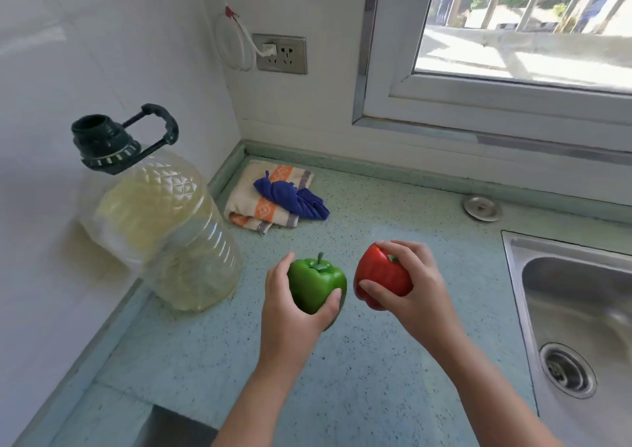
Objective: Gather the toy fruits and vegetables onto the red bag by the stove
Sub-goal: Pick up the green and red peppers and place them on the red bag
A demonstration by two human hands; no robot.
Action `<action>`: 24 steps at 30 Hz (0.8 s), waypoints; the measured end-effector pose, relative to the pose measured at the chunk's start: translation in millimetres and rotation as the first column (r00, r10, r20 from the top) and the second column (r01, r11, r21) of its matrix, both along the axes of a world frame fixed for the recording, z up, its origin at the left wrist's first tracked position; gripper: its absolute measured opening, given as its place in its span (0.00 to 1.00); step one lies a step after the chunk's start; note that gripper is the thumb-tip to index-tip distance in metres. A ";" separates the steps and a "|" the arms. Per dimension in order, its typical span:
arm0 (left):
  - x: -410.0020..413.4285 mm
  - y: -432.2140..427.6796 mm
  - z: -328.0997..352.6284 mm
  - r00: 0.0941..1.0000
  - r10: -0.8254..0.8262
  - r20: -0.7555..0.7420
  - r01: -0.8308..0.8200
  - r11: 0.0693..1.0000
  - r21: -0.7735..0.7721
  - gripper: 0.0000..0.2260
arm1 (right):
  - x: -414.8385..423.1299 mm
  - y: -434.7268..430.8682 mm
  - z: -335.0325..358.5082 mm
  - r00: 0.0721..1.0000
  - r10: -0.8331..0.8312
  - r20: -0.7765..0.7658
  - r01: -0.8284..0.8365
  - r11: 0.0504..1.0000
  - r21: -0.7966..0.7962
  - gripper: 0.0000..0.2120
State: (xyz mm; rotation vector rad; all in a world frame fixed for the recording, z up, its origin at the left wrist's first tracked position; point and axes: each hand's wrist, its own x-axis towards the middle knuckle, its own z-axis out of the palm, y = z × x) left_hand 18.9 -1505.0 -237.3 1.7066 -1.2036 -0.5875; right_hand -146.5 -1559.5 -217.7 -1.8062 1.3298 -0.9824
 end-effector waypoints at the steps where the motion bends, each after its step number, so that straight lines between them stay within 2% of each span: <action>1: -2.5 6.2 3.3 1.000 0.014 -0.010 -0.014 1.000 -0.003 0.35 | -2.0 3.2 3.9 1.000 0.008 -0.002 -0.008 1.000 -0.011 0.25; 6: -14.4 34.0 18.5 0.996 0.078 -0.041 -0.079 0.997 -0.023 0.34 | -10.9 19.4 17.6 0.999 0.039 -0.037 -0.041 0.997 -0.065 0.25; 13: -24.1 73.4 31.9 0.978 0.205 -0.046 -0.207 0.977 -0.057 0.34 | -12.0 41.7 26.3 0.987 0.160 -0.011 -0.160 0.984 -0.082 0.25; 17: -29.0 102.4 28.1 0.947 0.319 -0.048 -0.321 0.944 -0.069 0.37 | -6.7 56.7 24.4 0.965 0.264 -0.011 -0.264 0.961 -0.085 0.25; 24: -31.2 163.5 14.4 0.862 0.506 -0.016 -0.507 0.861 -0.044 0.32 | 17.0 91.1 19.7 0.895 0.446 -0.002 -0.445 0.893 -0.064 0.26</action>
